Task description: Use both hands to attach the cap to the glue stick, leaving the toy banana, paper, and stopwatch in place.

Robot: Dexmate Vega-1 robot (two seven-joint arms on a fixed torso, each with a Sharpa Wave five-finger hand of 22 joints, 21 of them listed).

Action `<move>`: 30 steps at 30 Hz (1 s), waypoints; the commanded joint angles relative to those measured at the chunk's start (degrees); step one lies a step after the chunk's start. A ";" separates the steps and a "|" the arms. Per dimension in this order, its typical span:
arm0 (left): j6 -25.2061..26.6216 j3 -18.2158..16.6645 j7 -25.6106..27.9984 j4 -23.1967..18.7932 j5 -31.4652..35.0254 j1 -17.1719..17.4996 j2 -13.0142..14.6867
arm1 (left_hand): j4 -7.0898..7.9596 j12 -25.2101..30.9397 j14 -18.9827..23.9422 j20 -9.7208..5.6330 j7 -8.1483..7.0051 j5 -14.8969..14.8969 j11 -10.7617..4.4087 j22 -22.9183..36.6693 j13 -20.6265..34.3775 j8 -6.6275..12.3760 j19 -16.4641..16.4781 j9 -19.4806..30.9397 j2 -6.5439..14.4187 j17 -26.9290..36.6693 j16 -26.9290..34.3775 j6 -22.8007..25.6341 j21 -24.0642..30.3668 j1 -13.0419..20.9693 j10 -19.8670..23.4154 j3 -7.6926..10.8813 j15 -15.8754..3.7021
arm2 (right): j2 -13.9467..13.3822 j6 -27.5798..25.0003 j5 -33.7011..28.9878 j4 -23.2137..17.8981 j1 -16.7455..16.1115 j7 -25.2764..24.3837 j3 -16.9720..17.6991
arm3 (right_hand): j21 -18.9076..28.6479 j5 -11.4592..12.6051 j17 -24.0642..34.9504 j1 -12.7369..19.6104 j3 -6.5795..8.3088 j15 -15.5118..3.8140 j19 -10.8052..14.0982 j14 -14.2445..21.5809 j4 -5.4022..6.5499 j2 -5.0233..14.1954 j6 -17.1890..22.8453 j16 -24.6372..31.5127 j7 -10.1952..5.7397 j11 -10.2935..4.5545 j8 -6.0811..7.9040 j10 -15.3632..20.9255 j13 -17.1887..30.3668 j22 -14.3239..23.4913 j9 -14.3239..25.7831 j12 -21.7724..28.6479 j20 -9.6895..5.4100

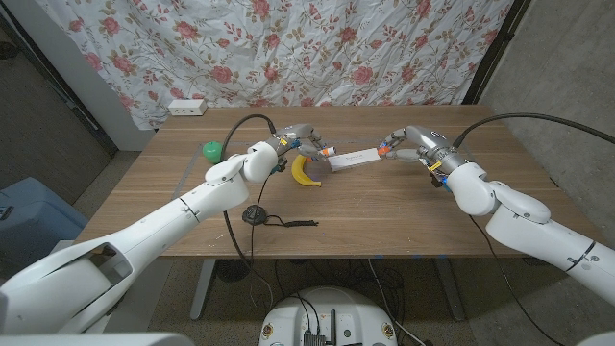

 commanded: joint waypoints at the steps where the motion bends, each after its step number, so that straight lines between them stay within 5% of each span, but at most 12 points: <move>1: 1.53 -0.02 2.82 -0.85 -0.91 1.32 -1.57 | 0.34 0.27 -0.30 -1.01 -0.32 0.47 -0.58 0.16 0.21 0.09 0.59 0.73 3.71 0.10 -0.03 4.51 0.52 -1.19 0.53 0.24 -8.67 | 0.21 1.79 3.17 0.55 -0.55 -2.01 1.48 | -0.10 -0.41 0.26 0.35 -0.25 -8.80 0.26 0.11 -0.06 0.79 0.28 0.30 -0.27 -0.02 0.02 0.42 0.14 0.20 0.22 -0.26 -1.16; 30: 0.58 0.48 8.83 -0.99 -2.77 4.02 -3.93 | 0.38 0.21 -0.55 -0.77 -0.15 0.45 -0.54 0.19 0.20 -0.14 0.95 0.56 3.76 0.10 -0.07 4.23 0.54 -1.28 0.17 0.15 -8.69 | 0.78 0.94 7.11 1.02 3.83 0.74 0.54 | -0.11 -0.95 0.20 -0.05 -1.40 -8.52 0.02 -0.52 0.02 1.39 -0.08 0.32 -0.32 0.00 -0.51 -0.23 0.16 0.19 0.11 -0.50 -0.96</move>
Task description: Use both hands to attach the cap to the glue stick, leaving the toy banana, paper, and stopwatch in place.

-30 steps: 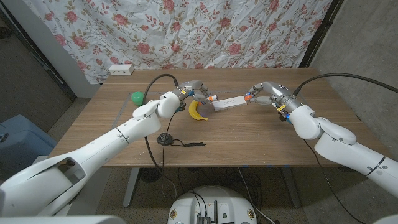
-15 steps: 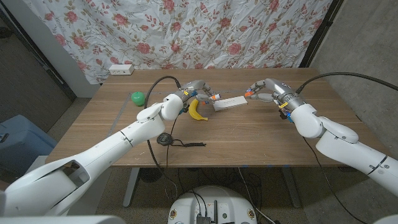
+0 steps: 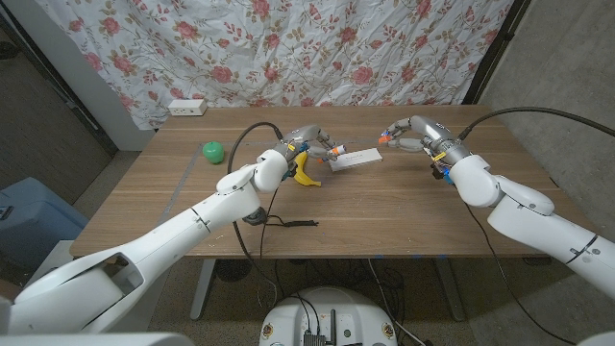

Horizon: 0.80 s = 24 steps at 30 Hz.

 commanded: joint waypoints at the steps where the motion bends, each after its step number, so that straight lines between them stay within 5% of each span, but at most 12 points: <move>1: -0.57 0.00 3.48 -0.08 -1.11 1.37 -1.03 | 0.43 0.21 -0.25 -0.96 -0.17 0.39 -0.37 0.06 0.21 0.43 0.75 0.55 3.17 0.10 -0.07 4.22 0.16 -0.69 -0.02 0.19 -8.38 | 0.34 -0.77 1.60 0.21 2.79 1.69 -0.92 | -0.12 -0.11 0.20 -0.21 -0.18 -8.70 0.00 -0.30 0.06 0.29 0.16 0.32 -0.12 -0.01 0.12 -0.24 0.16 0.17 0.12 -0.07 -0.89; 24: -3.71 -0.39 7.08 2.46 -4.59 2.30 -3.27 | 0.47 0.20 -0.08 -0.70 -0.01 0.39 -0.37 0.08 0.20 0.35 1.08 0.49 3.30 0.13 0.03 4.13 0.20 -0.75 -0.26 0.14 -8.16 | -1.46 -3.10 6.84 -3.27 3.43 4.87 0.23 | -0.10 -0.33 0.14 -0.30 -0.83 -8.68 -0.10 -0.60 -0.11 0.73 -0.16 0.37 -0.16 -0.06 -0.39 -0.63 0.18 0.18 0.01 -0.15 -0.54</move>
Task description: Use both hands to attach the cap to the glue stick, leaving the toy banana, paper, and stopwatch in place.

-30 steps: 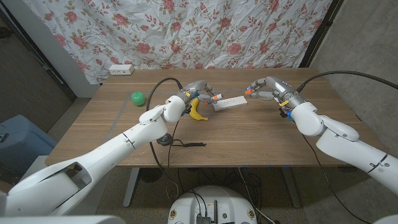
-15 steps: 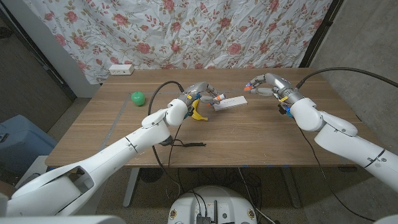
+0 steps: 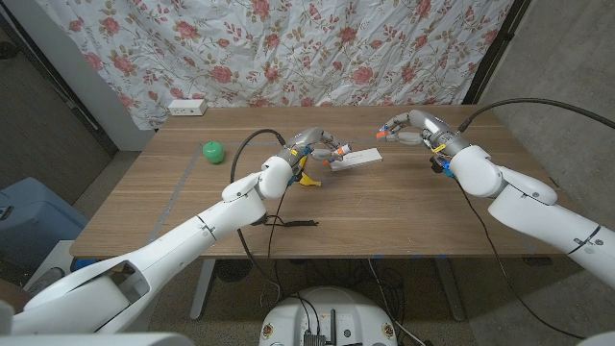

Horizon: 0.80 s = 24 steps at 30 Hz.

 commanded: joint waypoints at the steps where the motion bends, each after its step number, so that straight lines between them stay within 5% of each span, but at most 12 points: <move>1: -2.56 -0.09 2.88 1.44 -2.35 0.45 -1.26 | 0.46 0.27 -0.07 -0.70 -0.01 0.45 -0.09 0.09 0.15 0.31 0.46 0.48 3.23 0.12 0.04 4.11 0.19 -0.68 0.06 0.14 -8.15 | -1.01 -0.30 2.15 -1.72 1.44 1.41 0.20 | -0.10 -0.32 0.14 0.09 -0.20 -8.79 -0.09 -0.08 -0.27 0.38 -0.15 0.37 -0.17 -0.06 0.04 -0.20 0.18 0.17 0.28 -0.18 -0.52; 24: -7.61 2.05 4.33 6.54 -2.59 -1.79 -4.57 | 0.44 0.28 0.07 -0.56 0.03 0.45 -0.09 0.11 0.15 0.24 0.57 0.45 3.33 0.13 0.07 3.98 0.16 -0.69 -0.17 0.11 -8.07 | -0.13 -1.84 1.29 -1.40 5.49 3.39 -3.46 | -0.02 -0.39 0.12 0.36 -0.61 -8.76 0.08 -0.26 -0.46 0.70 -0.50 0.47 -0.15 -0.06 -0.44 -0.49 0.19 0.18 0.16 -0.21 -0.25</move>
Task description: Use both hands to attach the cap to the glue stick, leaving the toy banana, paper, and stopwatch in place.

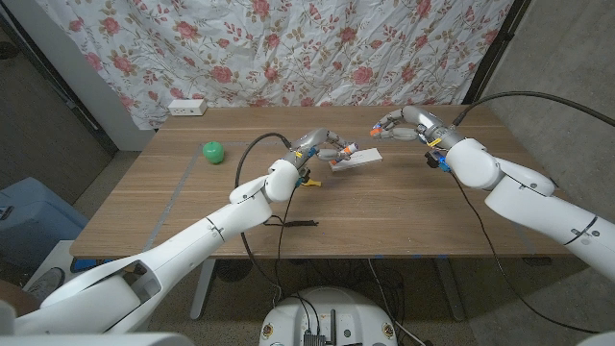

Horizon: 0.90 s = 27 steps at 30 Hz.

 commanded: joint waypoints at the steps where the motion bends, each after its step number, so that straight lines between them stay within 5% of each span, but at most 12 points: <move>1: -2.57 0.90 0.70 2.21 -0.36 -0.96 -1.56 | 0.44 0.21 0.08 -0.56 0.02 0.39 -0.30 0.11 0.21 0.39 0.58 0.45 3.33 0.12 0.07 4.00 0.16 -0.69 0.04 0.11 -8.07 | 0.33 -0.66 -0.23 -0.07 1.62 0.85 -1.43 | -0.06 0.05 0.12 0.39 -0.15 -8.74 0.08 -0.25 -0.01 0.74 -0.27 0.47 0.06 -0.06 -0.22 -0.51 0.05 0.17 0.10 -0.22 -0.26; 27: -3.53 0.74 1.05 2.10 -0.15 -0.70 -1.70 | 0.42 0.30 0.13 -0.49 0.13 0.39 -0.29 0.12 0.22 0.38 0.63 0.44 3.38 0.12 0.05 4.00 0.11 -0.72 0.11 0.06 -8.09 | -0.29 -1.69 -0.26 0.22 2.51 2.40 -2.61 | -0.07 -0.02 0.10 0.88 -0.66 -8.54 0.05 -0.54 -0.15 1.15 0.00 0.61 0.01 -0.06 -0.36 -0.83 0.07 0.18 0.23 -0.20 -0.26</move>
